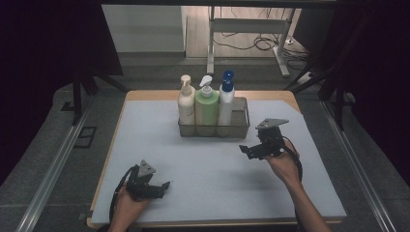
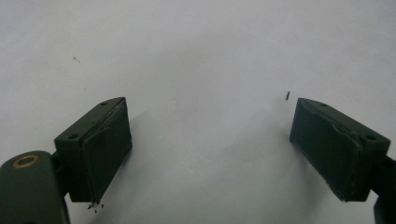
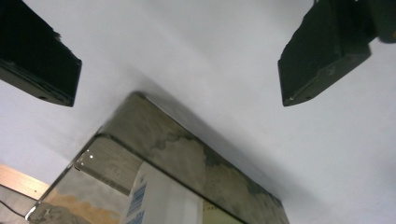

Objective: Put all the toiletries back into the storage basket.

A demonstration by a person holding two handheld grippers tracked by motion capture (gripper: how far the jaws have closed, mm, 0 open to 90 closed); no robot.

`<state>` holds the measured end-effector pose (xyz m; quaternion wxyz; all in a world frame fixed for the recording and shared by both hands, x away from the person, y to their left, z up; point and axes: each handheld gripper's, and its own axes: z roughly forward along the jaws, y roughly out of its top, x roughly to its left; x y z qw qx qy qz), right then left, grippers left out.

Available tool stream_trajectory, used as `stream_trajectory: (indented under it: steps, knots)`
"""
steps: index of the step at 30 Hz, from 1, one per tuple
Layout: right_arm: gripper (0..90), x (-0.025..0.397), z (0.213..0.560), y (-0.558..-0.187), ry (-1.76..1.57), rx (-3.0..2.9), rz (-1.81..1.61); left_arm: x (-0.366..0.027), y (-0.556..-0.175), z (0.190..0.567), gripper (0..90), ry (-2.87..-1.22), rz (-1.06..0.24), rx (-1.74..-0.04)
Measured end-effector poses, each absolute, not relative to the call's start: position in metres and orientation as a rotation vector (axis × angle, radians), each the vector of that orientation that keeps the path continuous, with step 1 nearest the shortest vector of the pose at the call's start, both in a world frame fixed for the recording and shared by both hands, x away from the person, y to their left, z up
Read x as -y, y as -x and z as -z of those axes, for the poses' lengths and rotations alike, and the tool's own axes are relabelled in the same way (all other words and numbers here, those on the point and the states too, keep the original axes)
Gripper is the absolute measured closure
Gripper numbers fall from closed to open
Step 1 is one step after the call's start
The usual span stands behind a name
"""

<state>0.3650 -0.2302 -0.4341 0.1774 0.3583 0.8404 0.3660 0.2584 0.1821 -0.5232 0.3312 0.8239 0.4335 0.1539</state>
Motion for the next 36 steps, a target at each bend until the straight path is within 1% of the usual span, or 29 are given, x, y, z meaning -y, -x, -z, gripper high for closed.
stream_trajectory:
  steps: [6,12,22,33,36]
  knots:
    - [0.0,0.246,0.437,-0.347,-1.057,-2.356,-1.063,-0.182,-0.258,0.523,12.3,-2.153,-0.403,-1.133]
    - [0.0,0.261,0.447,-0.33,-1.092,-2.37,-1.029,-0.182,-0.258,0.524,12.3,-2.146,-0.404,-1.136]
    - [0.0,0.28,0.479,-0.306,-1.151,-2.383,-1.007,-0.182,-0.258,0.524,12.3,-2.145,-0.405,-1.137]
    - [0.0,0.291,0.519,-0.295,-1.18,-2.402,-0.946,-0.181,-0.258,0.524,12.3,-2.144,-0.406,-1.137]
    - [0.0,0.291,0.52,-0.293,-1.164,-2.392,-0.95,-0.181,-0.258,0.524,12.2,-2.144,-0.406,-1.138]
